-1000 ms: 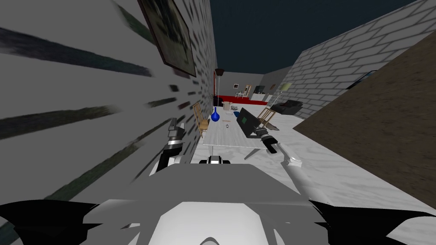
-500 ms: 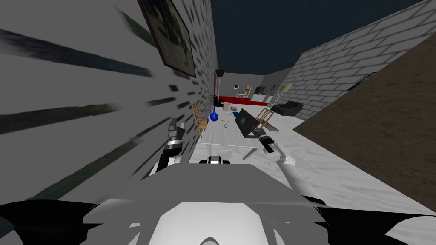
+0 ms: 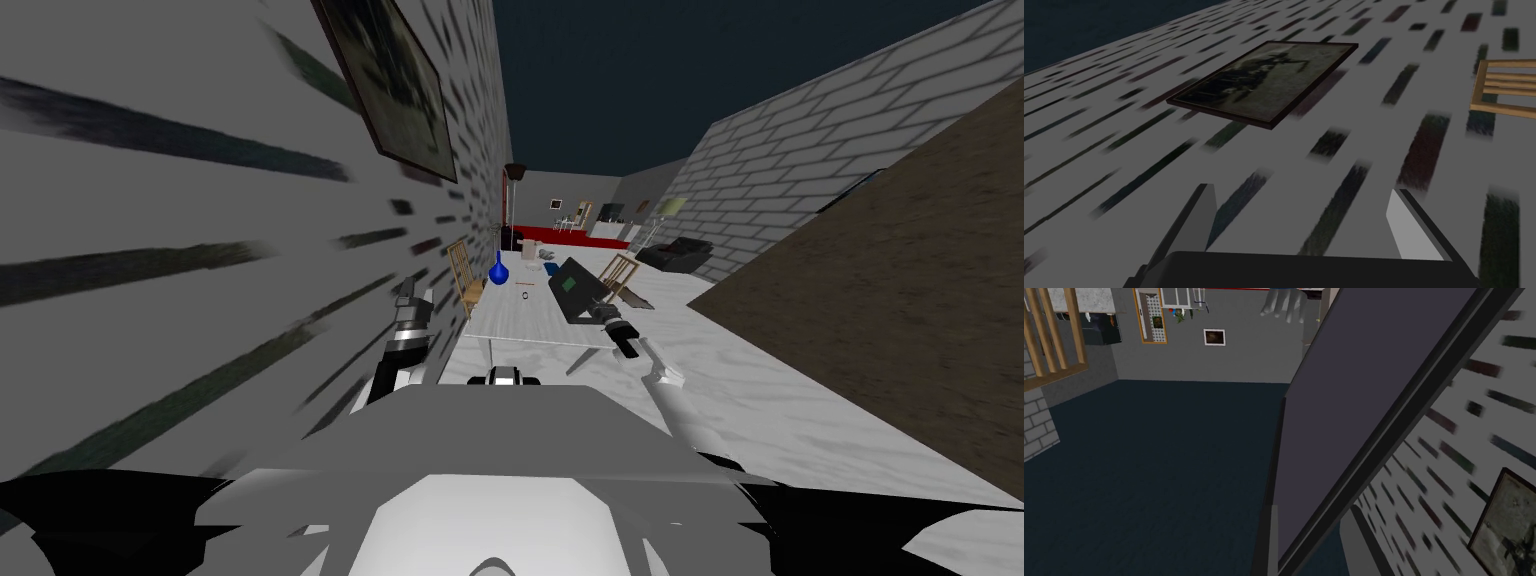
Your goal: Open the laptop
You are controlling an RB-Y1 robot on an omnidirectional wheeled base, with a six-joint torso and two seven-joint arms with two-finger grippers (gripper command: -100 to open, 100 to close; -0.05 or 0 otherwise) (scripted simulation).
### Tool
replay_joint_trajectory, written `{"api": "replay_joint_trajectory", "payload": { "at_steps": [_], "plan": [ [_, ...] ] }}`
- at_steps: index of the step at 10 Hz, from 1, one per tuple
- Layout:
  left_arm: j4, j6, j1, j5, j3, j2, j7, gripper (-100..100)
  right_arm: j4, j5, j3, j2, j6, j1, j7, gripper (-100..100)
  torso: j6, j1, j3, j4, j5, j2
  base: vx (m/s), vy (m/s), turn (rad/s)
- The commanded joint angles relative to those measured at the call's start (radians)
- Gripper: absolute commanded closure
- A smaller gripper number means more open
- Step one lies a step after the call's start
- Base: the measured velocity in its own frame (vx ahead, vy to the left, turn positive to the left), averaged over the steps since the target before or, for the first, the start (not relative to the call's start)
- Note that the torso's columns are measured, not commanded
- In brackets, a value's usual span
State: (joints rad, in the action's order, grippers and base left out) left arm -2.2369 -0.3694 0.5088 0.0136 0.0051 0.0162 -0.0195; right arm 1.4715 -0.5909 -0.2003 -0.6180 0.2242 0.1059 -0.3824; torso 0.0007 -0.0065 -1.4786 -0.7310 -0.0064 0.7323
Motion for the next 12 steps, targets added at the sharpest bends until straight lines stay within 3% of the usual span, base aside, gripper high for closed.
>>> {"api": "replay_joint_trajectory", "payload": {
  "at_steps": [1, 2, 4, 8, 12],
  "plan": [
    [0.000, 0.000, 0.000, 0.000, 0.000, 0.000, 0.000, 0, -0.014, 0.016, 0.003, 0.008, 0.001, -0.009, 0.014, 100, -0.001, 0.000, 0.000, 0.000, 0.000, 0.000, -0.013, -0.041, 0.010],
    [0.000, 0.000, 0.000, 0.000, 0.000, 0.000, 0.000, 0, -0.050, 0.044, 0.004, 0.051, 0.027, -0.019, 0.029, 100, 0.000, 0.005, 0.000, -0.002, 0.003, 0.000, 0.007, -0.088, -0.029],
    [0.000, 0.000, 0.000, 0.000, 0.000, 0.000, 0.000, 0, -0.086, 0.070, 0.005, 0.093, 0.052, -0.028, 0.040, 100, -0.001, 0.001, 0.000, 0.000, 0.001, 0.000, 0.008, -0.120, -0.009],
    [0.000, 0.000, 0.000, 0.000, 0.000, 0.000, 0.000, 0, -0.121, 0.096, 0.006, 0.135, 0.077, -0.036, 0.050, 100, -0.004, 0.005, -0.001, 0.003, -0.001, -0.002, 0.003, -0.065, -0.011],
    [0.000, 0.000, 0.000, 0.000, 0.000, 0.000, 0.000, 0, -0.192, 0.147, 0.008, 0.220, 0.126, -0.053, 0.070, 100, -0.007, 0.006, -0.002, 0.004, -0.002, -0.003, 0.005, -0.078, -0.011]
  ]
}}
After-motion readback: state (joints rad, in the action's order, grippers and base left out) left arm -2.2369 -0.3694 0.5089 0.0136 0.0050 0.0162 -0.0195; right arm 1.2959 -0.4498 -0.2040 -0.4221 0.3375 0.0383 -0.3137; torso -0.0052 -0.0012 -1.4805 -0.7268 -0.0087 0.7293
